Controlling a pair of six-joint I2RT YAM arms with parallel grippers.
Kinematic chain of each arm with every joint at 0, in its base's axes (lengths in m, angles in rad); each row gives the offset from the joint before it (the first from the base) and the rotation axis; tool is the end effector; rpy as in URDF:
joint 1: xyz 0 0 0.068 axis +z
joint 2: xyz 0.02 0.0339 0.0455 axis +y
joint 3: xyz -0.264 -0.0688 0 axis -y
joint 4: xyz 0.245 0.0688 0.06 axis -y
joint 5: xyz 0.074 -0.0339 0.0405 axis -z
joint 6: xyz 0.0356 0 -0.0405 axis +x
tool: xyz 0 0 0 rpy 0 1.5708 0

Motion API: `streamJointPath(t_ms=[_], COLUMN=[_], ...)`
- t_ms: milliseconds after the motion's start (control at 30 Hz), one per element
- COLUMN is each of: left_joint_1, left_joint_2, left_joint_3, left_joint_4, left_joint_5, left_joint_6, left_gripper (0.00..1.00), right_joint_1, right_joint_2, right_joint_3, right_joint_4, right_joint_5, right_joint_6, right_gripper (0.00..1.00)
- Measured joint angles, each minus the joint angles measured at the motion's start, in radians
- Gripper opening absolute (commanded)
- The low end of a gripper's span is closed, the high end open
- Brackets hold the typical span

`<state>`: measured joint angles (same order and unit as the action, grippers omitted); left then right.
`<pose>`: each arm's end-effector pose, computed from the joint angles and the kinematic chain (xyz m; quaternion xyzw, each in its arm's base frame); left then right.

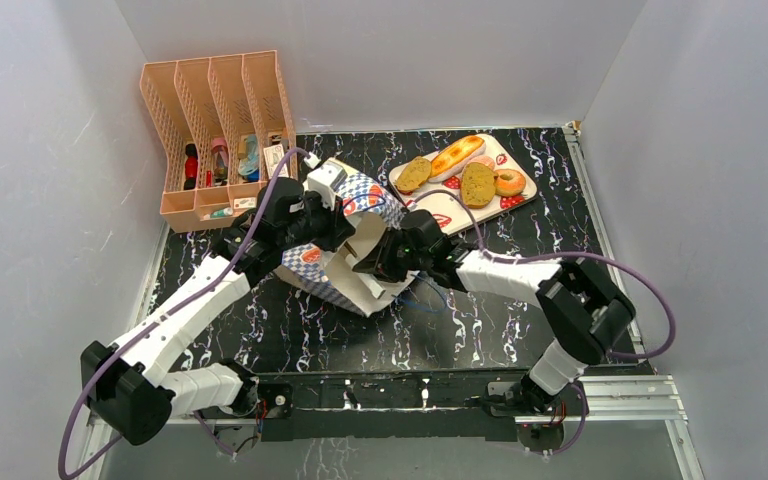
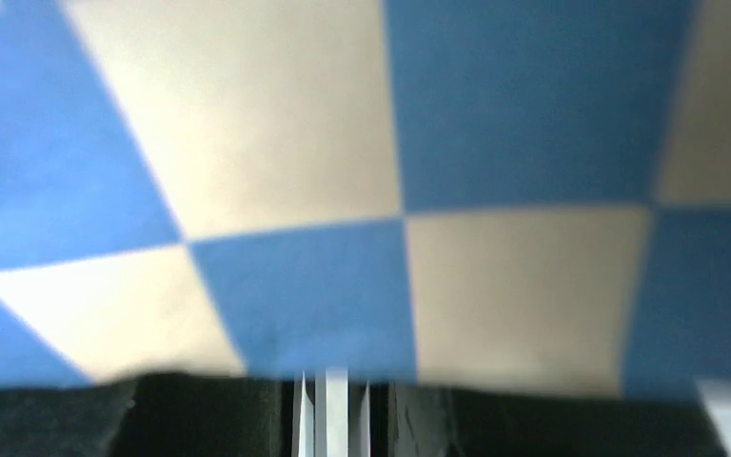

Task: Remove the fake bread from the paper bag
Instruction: Take out the fake bread from the paper bag, then place the fake bread in the container.

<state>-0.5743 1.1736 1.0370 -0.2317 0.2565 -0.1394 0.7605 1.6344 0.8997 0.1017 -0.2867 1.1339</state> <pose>0.2217 -0.1542 0.3440 0.2471 0.7830 -0.2948 0.4888 0.2437 0.2458 0.1933 0.1004 0.8796 0.4375 0.1577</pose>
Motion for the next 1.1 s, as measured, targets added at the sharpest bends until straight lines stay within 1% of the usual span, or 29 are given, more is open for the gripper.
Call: streamJointPath(t_ms=[167, 467, 700, 800, 933, 1100], left_joint_1=[-0.01, -0.012, -0.013, -0.013, -0.013, -0.014], left_joint_2=[-0.033, -0.036, -0.024, -0.016, -0.016, -0.016], left_joint_3=[-0.022, -0.052, -0.079, -0.103, -0.132, -0.138], left_joint_4=[0.0, 0.042, 0.109, 0.131, 0.135, 0.134], left_joint_5=[-0.038, -0.12, -0.222, -0.279, -0.356, -0.43], left_joint_6=[-0.017, -0.048, -0.106, -0.134, -0.169, -0.204], left_gripper=[0.0, 0.0, 0.0, 0.0, 0.0, 0.0], right_joint_1=[-0.018, -0.053, -0.056, -0.055, -0.055, -0.055], right_joint_2=[-0.111, -0.297, -0.475, -0.576, -0.72, -0.797], right_joint_3=[-0.039, -0.079, -0.08, -0.08, -0.075, -0.007], right_joint_4=[-0.07, -0.196, -0.413, -0.538, -0.71, -0.885], right_joint_5=[0.018, 0.027, 0.03, 0.045, 0.088, 0.169], right_joint_6=[-0.011, -0.058, -0.14, -0.185, -0.225, -0.242], right_gripper=[0.0, 0.0, 0.0, 0.0, 0.0, 0.0])
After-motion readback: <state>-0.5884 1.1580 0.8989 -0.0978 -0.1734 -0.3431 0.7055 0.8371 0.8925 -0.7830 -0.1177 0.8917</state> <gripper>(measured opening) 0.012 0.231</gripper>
